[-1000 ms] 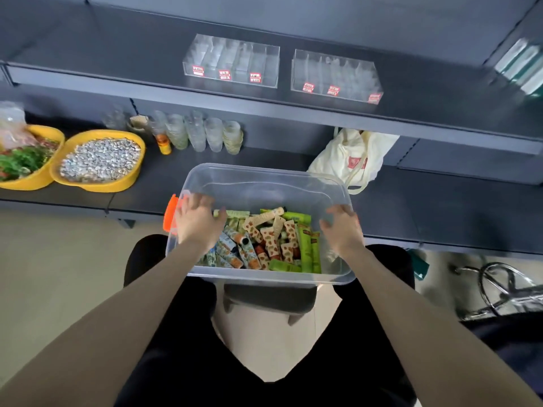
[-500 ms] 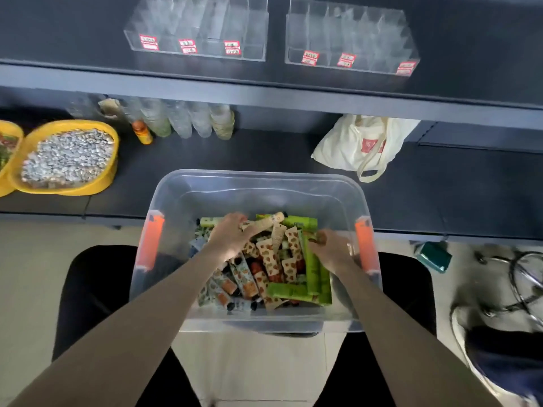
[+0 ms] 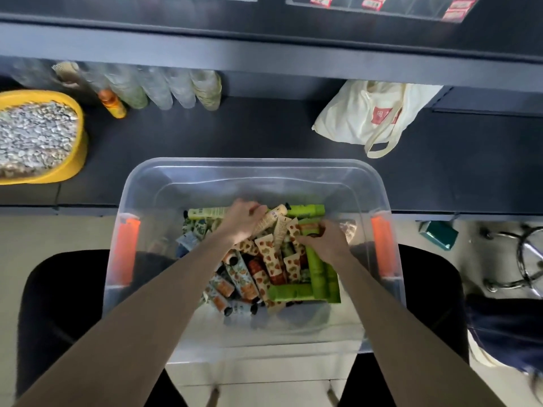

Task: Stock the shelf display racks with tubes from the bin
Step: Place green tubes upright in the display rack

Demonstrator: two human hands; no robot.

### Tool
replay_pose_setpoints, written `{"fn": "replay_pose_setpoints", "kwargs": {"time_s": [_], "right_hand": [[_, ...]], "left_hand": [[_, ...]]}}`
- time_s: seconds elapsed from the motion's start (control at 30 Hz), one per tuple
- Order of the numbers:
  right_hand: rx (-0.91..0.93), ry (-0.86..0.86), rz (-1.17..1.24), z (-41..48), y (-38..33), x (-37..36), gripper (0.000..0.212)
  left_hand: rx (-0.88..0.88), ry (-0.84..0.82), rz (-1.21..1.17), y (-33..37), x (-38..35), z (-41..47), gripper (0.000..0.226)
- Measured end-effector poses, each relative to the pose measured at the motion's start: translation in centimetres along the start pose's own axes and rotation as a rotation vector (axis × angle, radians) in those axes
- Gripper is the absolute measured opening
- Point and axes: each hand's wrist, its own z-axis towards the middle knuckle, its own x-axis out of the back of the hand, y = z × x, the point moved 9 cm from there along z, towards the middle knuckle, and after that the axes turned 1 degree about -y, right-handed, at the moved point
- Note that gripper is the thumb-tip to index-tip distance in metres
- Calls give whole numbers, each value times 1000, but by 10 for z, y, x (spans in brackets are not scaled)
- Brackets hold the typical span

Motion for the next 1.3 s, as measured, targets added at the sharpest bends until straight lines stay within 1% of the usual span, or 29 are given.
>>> {"fn": "replay_pose_setpoints", "kwargs": {"time_s": [0.07, 0.13, 0.2, 0.23, 0.3, 0.33, 0.37, 0.43, 0.5, 0.57, 0.63, 0.7, 0.83, 0.93, 1.1, 1.17, 1.23, 1.3], "right_hand": [[-4, 24, 19, -6, 3, 4, 45], [2, 55, 51, -13, 5, 10, 45], [15, 70, 81, -18, 8, 14, 41], [27, 77, 96, -22, 7, 16, 38], [71, 96, 90, -29, 1, 21, 35], [97, 104, 80, -33, -3, 23, 34], [113, 114, 77, -36, -5, 25, 33], [126, 123, 93, -40, -8, 27, 27], [130, 137, 85, -44, -10, 32, 19], [148, 156, 32, -49, -18, 40, 21], [174, 171, 7, -55, -31, 50, 23], [192, 183, 35, -62, -45, 62, 19], [298, 210, 111, -82, -86, 97, 32], [418, 243, 161, -110, -131, 138, 25], [630, 336, 141, -160, -202, 212, 28], [706, 417, 121, -179, -225, 242, 28], [760, 450, 155, -191, -242, 269, 21], [806, 474, 151, -196, -257, 292, 16]], "left_hand": [[11, -1, -3, -1, 0, 0, 33], [24, -2, -14, 0, -1, 1, 24], [46, 0, -57, 0, -2, 0, 17], [57, -3, -98, 0, -3, -1, 17], [86, -32, -176, 2, -4, -4, 30], [102, -58, -176, 4, -7, -7, 38], [115, -87, -145, 6, -10, -10, 39], [117, -126, -92, 9, -16, -18, 27], [94, -115, -81, 12, -18, -27, 12], [23, -27, -58, 15, -8, -36, 12], [-77, 82, -45, 24, 9, -46, 17], [-199, 158, -36, 43, 30, -58, 19], [-405, 240, 21, 104, 80, -92, 19], [-479, 291, 70, 148, 116, -115, 21], [-573, 356, -14, 220, 164, -148, 16], [-628, 371, -24, 255, 179, -160, 19], [-687, 407, -32, 289, 196, -170, 19], [-742, 435, -13, 320, 210, -175, 12]]}}
